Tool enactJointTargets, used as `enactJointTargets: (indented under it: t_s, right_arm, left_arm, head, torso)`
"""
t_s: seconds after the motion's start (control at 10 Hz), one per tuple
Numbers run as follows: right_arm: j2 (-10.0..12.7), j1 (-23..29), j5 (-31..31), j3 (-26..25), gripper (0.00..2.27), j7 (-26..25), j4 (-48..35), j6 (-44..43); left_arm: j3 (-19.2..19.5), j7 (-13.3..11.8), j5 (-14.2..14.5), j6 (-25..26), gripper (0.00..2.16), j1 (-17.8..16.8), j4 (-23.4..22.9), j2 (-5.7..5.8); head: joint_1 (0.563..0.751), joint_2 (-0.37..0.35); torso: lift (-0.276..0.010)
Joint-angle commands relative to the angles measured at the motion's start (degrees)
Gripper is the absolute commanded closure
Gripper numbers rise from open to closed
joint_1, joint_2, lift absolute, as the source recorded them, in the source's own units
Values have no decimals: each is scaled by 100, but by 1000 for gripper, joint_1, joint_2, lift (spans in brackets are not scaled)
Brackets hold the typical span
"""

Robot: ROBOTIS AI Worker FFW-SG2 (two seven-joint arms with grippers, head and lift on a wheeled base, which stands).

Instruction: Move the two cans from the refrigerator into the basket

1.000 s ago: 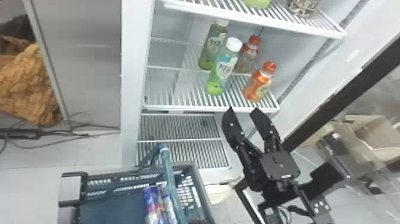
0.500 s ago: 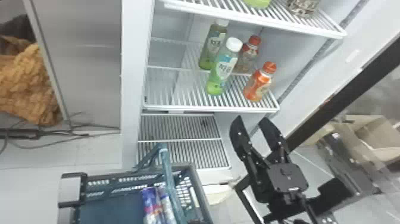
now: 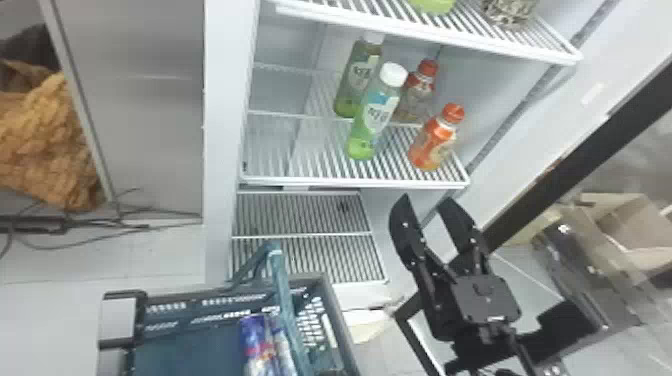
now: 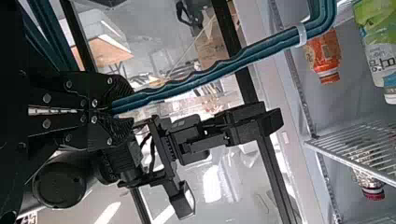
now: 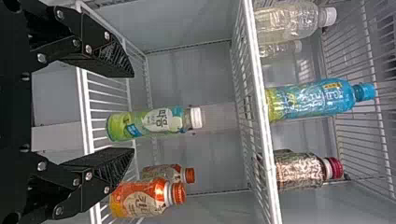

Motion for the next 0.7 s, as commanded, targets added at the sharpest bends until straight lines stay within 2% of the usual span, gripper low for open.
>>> enactJointTargets:
  t_s: [0.0,0.6]
  right_arm:
    - [0,0,-1,0,496,0,0,0]
    - [0,-14,-1,0,496,0,0,14]
  left_arm:
    - [0,-1,0,0,1211,0,14,0]
    - [0,-1,0,-14,1211,0,0,0]
  head:
    - [695,-350]
    - [695,-350]
  torso:
    - [-276]
    - [-276]
